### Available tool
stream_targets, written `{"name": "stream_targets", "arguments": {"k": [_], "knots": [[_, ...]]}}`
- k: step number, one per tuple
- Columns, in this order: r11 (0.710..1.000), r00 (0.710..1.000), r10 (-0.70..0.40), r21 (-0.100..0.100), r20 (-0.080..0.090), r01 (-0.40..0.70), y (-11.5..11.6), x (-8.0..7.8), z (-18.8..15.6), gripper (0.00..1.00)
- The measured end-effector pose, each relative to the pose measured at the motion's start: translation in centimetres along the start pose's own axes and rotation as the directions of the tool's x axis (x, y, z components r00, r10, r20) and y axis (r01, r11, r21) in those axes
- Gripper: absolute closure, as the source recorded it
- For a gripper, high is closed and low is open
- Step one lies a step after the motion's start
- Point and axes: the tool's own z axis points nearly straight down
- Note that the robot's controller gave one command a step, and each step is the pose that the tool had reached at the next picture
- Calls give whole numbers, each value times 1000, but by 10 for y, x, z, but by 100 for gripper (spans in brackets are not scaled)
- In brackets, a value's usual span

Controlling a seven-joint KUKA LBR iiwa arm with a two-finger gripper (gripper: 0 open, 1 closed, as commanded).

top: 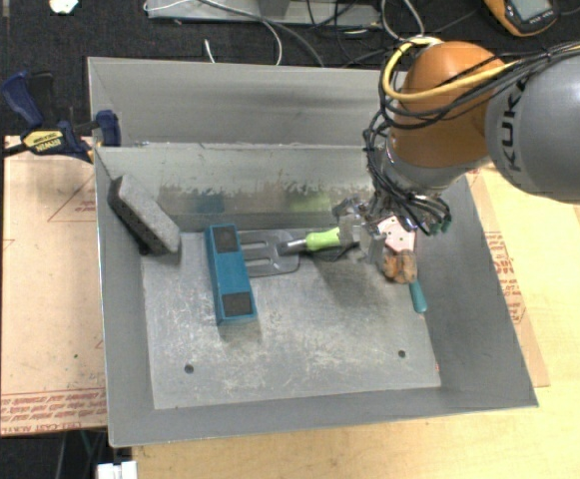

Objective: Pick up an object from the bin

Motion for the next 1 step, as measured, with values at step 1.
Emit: {"name": "stream_targets", "arguments": {"k": [1], "knots": [[1000, 1000, 1, -1, 0, -1, 1, -1, -25, 100]]}}
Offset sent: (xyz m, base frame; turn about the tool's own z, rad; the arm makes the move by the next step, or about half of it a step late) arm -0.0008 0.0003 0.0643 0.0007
